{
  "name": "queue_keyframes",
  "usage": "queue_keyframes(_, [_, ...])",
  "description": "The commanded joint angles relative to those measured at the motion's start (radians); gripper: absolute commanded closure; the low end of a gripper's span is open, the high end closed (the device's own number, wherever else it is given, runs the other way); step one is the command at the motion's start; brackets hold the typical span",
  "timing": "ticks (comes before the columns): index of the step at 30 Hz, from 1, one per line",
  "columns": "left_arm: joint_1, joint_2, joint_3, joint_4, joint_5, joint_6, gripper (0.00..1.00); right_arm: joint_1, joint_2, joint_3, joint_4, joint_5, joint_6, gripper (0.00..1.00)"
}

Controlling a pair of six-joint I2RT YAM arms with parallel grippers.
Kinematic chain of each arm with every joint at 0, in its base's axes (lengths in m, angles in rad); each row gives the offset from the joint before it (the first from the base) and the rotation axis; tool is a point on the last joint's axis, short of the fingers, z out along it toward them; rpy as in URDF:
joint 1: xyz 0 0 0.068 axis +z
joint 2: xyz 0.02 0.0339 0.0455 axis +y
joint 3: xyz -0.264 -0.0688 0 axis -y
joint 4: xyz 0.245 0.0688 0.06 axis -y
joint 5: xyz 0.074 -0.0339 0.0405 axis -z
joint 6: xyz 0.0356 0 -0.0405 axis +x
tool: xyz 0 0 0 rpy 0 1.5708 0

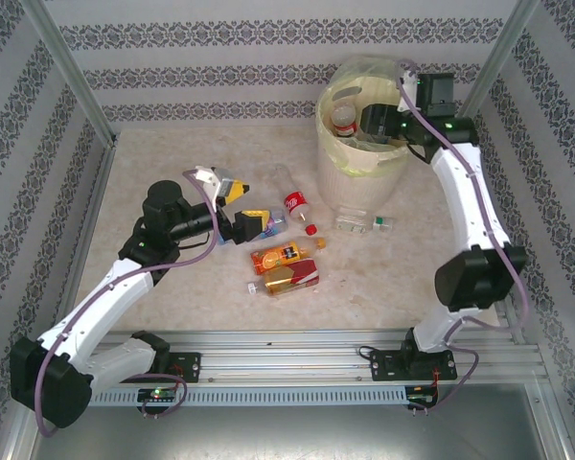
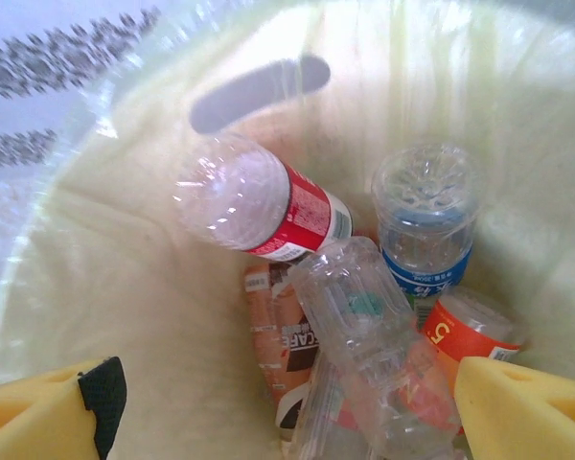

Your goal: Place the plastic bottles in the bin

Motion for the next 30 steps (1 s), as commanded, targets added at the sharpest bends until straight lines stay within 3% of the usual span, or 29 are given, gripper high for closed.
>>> queue_keyframes(1, [-0.013,0.023,0.067,0.012,0.025,-0.012,0.0,-0.005,-0.133,-0.089,0.057,-0.024,0.018,0.09])
queue_keyframes(13, [-0.028,0.186,0.223,0.026,0.071,-0.037,0.0,-0.011,-0.458,-0.497,0.153,-0.01,0.136,0.05])
queue_keyframes(22, [-0.083,0.188,0.159,-0.009,0.065,0.029,0.0,-0.093,-0.568,-0.87,0.268,0.023,0.499,0.02])
queue_keyframes(27, [-0.156,0.193,0.155,-0.127,-0.036,0.143,0.0,-0.11,-0.625,-1.064,0.397,0.032,0.687,0.02])
queue_keyframes(30, [-0.18,0.192,0.147,-0.118,-0.055,0.132,0.0,-0.112,-0.658,-1.202,0.536,0.027,0.833,0.03])
